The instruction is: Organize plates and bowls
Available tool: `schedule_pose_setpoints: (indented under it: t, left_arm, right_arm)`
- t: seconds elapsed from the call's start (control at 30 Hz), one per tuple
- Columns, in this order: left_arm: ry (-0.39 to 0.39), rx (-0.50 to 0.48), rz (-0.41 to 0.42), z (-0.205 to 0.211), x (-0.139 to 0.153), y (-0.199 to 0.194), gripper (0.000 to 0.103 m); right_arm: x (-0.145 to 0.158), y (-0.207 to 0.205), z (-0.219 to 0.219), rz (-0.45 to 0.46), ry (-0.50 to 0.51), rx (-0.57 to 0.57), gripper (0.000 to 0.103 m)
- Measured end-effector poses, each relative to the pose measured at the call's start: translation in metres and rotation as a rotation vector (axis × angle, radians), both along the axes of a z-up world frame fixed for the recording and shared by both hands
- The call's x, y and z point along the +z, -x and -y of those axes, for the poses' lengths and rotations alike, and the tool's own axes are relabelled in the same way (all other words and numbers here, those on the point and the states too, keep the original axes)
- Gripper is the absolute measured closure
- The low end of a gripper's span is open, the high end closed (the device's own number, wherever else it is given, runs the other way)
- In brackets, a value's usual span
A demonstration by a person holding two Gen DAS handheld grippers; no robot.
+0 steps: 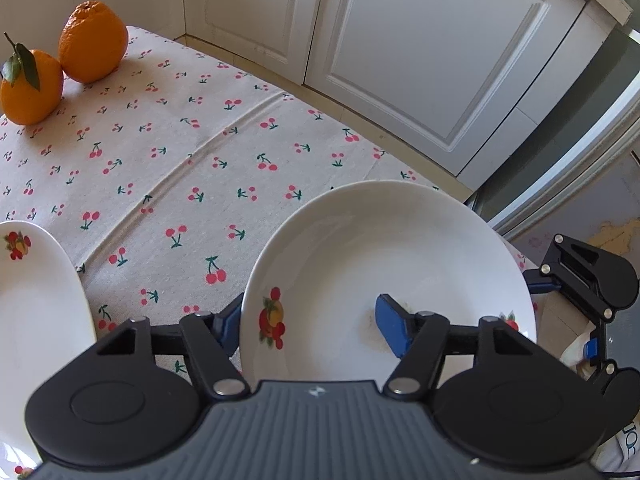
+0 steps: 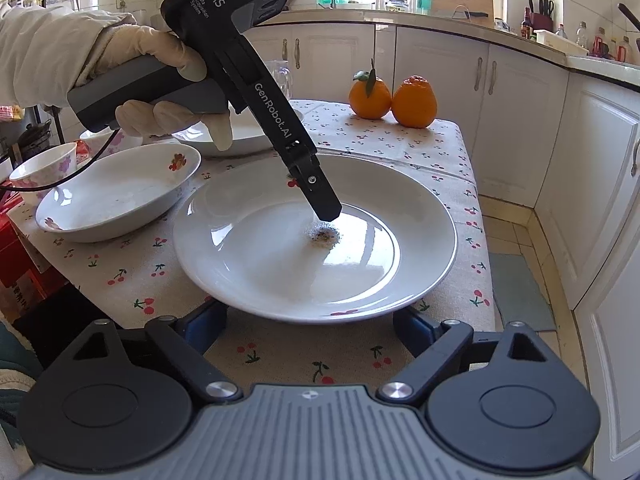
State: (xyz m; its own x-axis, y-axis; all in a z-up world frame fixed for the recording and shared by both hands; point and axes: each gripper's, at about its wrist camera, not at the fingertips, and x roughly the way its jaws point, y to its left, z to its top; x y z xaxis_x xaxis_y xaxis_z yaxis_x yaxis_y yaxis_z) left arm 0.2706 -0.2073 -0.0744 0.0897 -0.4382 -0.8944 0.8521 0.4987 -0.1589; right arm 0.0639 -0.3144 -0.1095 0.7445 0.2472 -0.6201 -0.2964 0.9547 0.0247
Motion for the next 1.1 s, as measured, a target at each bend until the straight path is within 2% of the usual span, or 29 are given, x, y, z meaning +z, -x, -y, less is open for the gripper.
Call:
schedule_pose_setpoints:
  t: [0.47, 1.1]
  left_arm:
    - [-0.005, -0.017, -0.009, 0.002, 0.002, -0.004, 0.037]
    - [0.041, 0.000, 0.012, 0.027, 0.006, -0.051, 0.037]
  right_arm:
    - [0.003, -0.012, 0.003, -0.039, 0.000, 0.012, 0.010]
    - [0.005, -0.058, 0.023, -0.045, 0.011, -0.015, 0.010]
